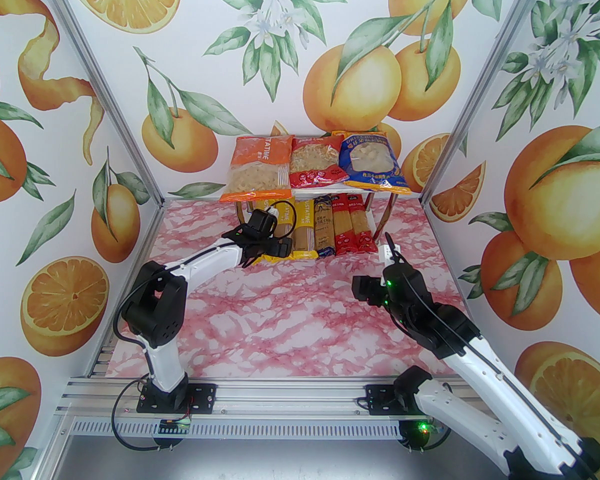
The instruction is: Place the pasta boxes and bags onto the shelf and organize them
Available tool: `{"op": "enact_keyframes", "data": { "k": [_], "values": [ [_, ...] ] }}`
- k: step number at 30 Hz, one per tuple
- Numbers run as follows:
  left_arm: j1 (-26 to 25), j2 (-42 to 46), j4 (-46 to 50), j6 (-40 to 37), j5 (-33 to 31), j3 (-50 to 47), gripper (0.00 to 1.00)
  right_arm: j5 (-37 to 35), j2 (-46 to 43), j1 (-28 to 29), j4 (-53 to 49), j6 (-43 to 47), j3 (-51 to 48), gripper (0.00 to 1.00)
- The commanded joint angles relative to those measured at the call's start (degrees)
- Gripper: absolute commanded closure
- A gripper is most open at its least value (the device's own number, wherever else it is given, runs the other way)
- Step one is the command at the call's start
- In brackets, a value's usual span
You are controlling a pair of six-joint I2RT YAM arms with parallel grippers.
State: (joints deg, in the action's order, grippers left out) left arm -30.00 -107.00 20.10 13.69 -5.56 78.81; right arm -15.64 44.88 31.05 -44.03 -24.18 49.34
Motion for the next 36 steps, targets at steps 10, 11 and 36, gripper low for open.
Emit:
{"op": "enact_keyframes", "data": {
  "k": [10,11,36],
  "values": [
    [-1.7,5.5,-1.0,-4.8,3.8,0.9,0.00,-0.8,0.6,-0.2,0.1,-1.4,-0.6,0.20],
    [-2.0,6.0,-1.0,-4.8,4.4,0.7,0.00,-0.7,0.7,-0.1,0.2,-1.3,-0.5,0.20],
    [8.7,47.1,-3.6,-3.0,-4.4,-28.0,0.00,-10.7,-3.2,-1.7,-4.3,0.0,3.6,0.07]
  ]
}}
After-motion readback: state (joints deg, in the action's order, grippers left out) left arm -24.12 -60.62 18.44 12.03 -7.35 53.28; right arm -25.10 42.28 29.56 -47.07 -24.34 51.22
